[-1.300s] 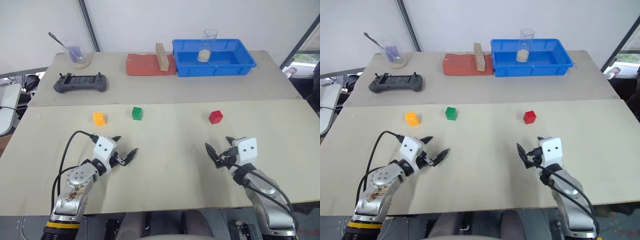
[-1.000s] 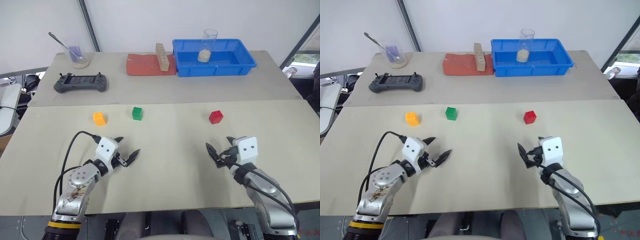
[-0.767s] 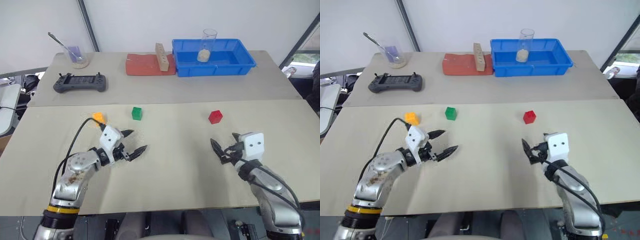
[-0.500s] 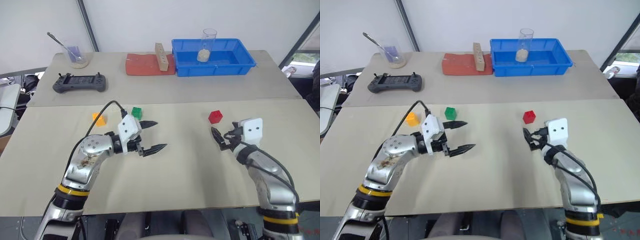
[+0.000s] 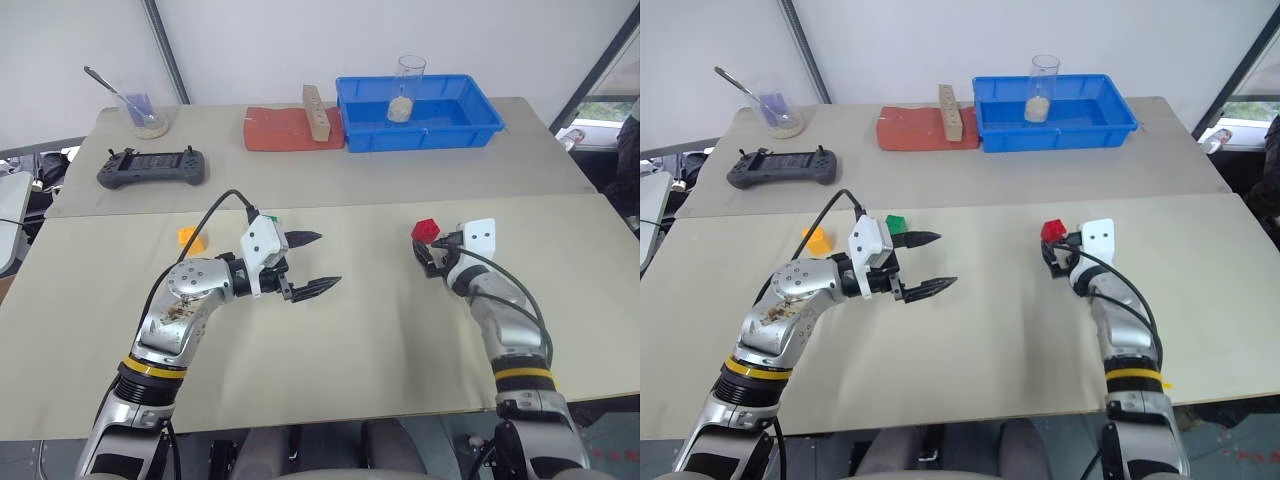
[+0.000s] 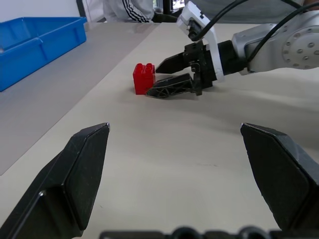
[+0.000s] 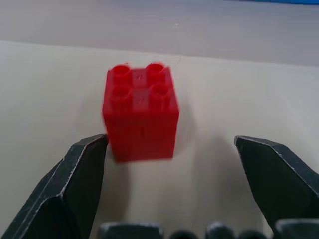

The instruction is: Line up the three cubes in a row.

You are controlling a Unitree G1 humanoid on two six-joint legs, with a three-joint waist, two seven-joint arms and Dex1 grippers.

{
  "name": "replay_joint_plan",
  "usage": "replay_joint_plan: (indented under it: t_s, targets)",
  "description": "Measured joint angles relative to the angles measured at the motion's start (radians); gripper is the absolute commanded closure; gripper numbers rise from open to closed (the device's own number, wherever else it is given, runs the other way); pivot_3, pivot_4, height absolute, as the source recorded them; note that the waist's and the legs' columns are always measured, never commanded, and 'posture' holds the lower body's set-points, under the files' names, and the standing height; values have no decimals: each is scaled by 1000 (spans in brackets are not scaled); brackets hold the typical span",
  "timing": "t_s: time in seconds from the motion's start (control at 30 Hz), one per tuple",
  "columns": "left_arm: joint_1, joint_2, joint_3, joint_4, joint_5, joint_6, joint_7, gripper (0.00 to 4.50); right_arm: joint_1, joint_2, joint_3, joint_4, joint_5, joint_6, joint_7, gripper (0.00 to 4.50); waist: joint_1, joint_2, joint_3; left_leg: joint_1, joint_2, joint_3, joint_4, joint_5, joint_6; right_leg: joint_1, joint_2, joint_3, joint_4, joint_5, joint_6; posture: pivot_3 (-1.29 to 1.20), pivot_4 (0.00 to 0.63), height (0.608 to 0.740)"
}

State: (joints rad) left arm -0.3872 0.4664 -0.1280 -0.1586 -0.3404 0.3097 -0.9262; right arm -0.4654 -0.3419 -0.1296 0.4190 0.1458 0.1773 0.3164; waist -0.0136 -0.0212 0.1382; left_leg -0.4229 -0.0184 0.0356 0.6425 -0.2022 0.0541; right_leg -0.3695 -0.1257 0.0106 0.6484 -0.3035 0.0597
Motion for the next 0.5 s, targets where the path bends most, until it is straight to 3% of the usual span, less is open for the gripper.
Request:
replay_joint_plan:
  t_s: [0.1,0.2,0.4,0.5]
  targets:
    - [0,-4,15,-4,-5,-1,20,0,-49,0,0,91,-10,-57,9,24,-1,0,0,0,0,0,0,0,0,0,0,0,0,0,0,0,150,740]
    - [0,-25,44,-12,-16,-2,51,0,-74,0,-2,150,-8,-108,33,794,-1,0,0,0,0,0,0,0,0,0,0,0,0,0,0,0,150,740]
    - [14,-26,50,-53,-19,-2,66,0,-73,11,-1,159,-3,-139,90,2885,-1,0,0,0,0,0,0,0,0,0,0,0,0,0,0,0,150,740]
    - [28,-24,51,-60,-19,-1,70,0,-50,9,7,127,-2,-142,134,3052,-1,0,0,0,0,0,0,0,0,0,0,0,0,0,0,0,150,740]
